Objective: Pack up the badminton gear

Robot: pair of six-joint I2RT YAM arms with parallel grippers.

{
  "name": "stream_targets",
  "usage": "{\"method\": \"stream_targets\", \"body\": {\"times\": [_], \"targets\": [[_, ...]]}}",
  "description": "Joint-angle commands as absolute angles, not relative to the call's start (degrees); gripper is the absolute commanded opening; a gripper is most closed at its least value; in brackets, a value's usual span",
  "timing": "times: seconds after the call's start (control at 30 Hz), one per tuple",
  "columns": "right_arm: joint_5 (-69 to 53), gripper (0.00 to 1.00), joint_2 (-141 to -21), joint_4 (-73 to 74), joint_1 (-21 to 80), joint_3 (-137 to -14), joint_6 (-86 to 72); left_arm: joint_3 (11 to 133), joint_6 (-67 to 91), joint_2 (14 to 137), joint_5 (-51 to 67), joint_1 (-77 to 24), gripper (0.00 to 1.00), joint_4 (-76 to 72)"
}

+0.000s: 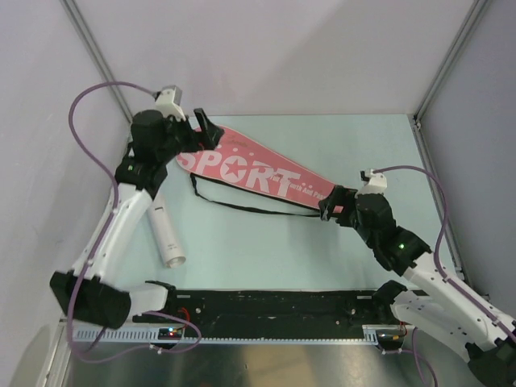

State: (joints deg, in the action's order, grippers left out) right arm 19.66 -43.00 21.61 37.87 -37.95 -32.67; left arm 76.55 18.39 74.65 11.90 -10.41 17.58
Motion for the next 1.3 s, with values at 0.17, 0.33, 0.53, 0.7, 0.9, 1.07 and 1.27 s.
{"method": "stream_targets", "body": {"times": [0.17, 0.33, 0.53, 0.7, 0.9, 1.07, 1.27], "targets": [[5.43, 0.99, -64.16, 3.64, 18.45, -44.49, -19.8, 57.05, 22.02, 59.25, 7.92, -17.11, 1.0, 17.35], [-3.54, 0.99, -79.37, 7.06, 10.8, -52.82, -16.53, 48.13, 20.54, 51.45, 6.27, -17.4, 1.0, 18.1], [-10.69, 0.97, -90.98, 8.75, 5.45, -56.44, -15.86, 44.25, 17.73, 46.73, 4.86, -17.44, 1.0, 20.0], [-13.38, 0.95, -96.69, 11.41, 3.67, -58.57, -14.9, 42.26, 16.01, 42.94, 2.21, -17.4, 1.0, 20.6], [-15.1, 0.91, -96.91, 18.06, 6.27, -58.36, -15.51, 41.69, 15.73, 41.13, -1.36, -17.41, 1.0, 21.56], [-15.85, 0.87, -90.42, 19.68, 14.41, -52.22, -18.85, 42.2, 15.9, 41.45, -2.89, -17.41, 1.0, 21.74], [-15.3, 0.85, -81.23, 19.27, 24.39, -44.22, -27.17, 42.08, 16.04, 41.43, -1.8, -17.42, 1.0, 22.24]]}}
